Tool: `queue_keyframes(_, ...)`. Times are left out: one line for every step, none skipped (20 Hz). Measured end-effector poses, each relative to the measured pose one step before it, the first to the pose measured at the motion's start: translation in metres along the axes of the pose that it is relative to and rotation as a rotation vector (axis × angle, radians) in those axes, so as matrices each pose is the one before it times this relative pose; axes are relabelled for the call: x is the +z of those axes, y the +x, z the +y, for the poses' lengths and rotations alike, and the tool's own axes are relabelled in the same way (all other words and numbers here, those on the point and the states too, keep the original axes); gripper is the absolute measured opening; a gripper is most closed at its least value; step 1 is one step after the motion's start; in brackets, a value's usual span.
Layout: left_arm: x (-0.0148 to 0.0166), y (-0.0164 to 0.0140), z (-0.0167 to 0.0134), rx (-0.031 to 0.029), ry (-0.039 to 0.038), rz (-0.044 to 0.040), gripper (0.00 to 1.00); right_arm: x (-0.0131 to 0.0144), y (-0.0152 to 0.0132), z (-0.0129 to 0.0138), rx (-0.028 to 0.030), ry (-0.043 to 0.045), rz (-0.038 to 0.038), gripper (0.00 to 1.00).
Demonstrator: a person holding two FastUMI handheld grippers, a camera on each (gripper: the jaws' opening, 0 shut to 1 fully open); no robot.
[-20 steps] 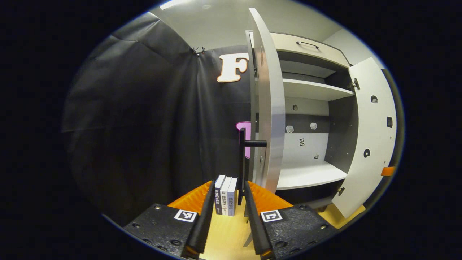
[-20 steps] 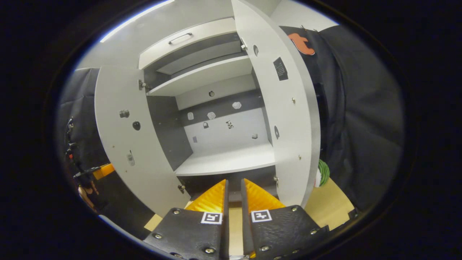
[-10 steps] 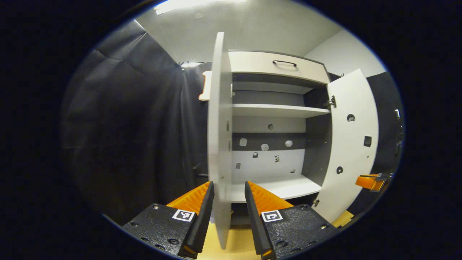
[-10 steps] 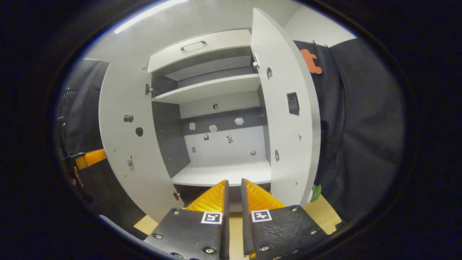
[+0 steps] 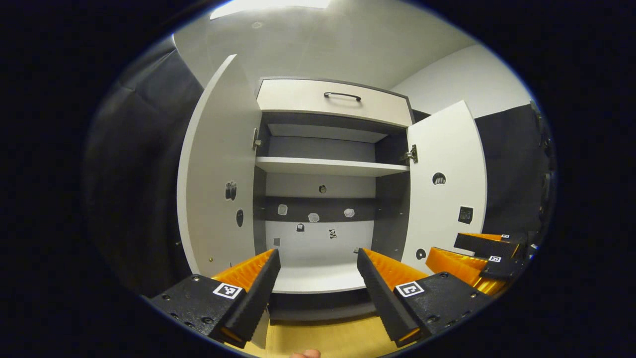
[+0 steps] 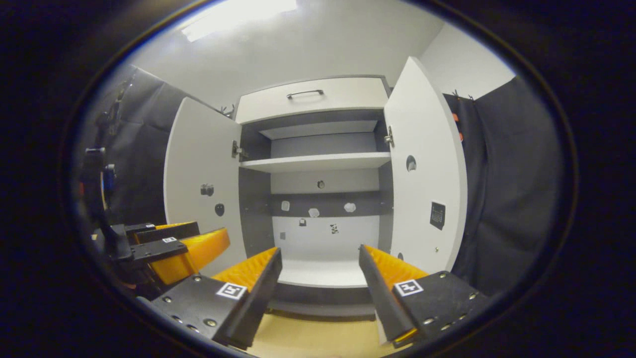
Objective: Open the right door of the double-door shoe cabinet with the right hand, and open the left door with the left hand.
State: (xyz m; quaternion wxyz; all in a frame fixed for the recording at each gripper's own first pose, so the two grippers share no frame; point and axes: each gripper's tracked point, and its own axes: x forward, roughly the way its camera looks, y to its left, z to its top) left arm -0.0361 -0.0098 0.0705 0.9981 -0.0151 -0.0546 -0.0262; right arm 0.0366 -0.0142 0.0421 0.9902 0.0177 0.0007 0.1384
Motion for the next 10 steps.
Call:
queue_keyframes(-0.00001,0.00035,-0.00376,-0.00426,-0.00111,-0.00236,0.96,-0.00018,-0.00017,0.00026,-0.00517,0.00238,-0.00049,0.95)
queue_keyframes(-0.00056,0.00076,-0.00083,-0.00053,0.00297,-0.00128,0.97,0.00037,0.00059,-0.00091,-0.00249,0.00077,-0.00228,0.99)
queue_keyframes(-0.00089,0.00102,-0.00072,0.00037,0.00675,0.00078,0.96,0.00064,-0.00064,-0.00162,-0.00414,0.0011,-0.00279,1.0)
queue_keyframes(-0.0005,0.0003,0.00002,-0.00008,0.00853,-0.00078,0.96,0.00095,0.00025,-0.00057,-0.00139,0.00383,-0.0003,1.0)
queue_keyframes(0.00004,0.00047,-0.00086,-0.00426,0.00421,0.00175,0.96,-0.0009,-0.00028,-0.00091,-0.00072,0.00627,-0.00023,1.0)
queue_keyframes(-0.00089,0.00006,-0.00134,-0.00398,-0.00048,0.00214,0.96,0.00035,-0.00036,-0.00058,0.00053,0.00489,-0.00138,1.0)
queue_keyframes(-0.00069,0.00088,-0.00111,-0.00208,-0.00383,0.00066,0.96,0.00141,0.00162,-0.0005,-0.00137,0.00238,-0.00239,1.0)
queue_keyframes(-0.00009,0.00138,0.0,-0.00103,-0.00357,0.00053,0.96,0.0005,0.0014,-0.00134,-0.00253,-0.00011,-0.00259,1.0)
queue_keyframes(-0.0011,0.00033,0.00052,0.00034,-0.0008,0.00166,0.96,0.00023,-0.00118,-0.00023,-0.00029,-0.00246,-0.00489,1.0)
queue_keyframes(-0.00068,0.0008,0.0002,-0.00112,0.00143,0.00134,0.96,0.00139,-0.00132,0.00073,0.00214,-0.00365,-0.00715,0.99)
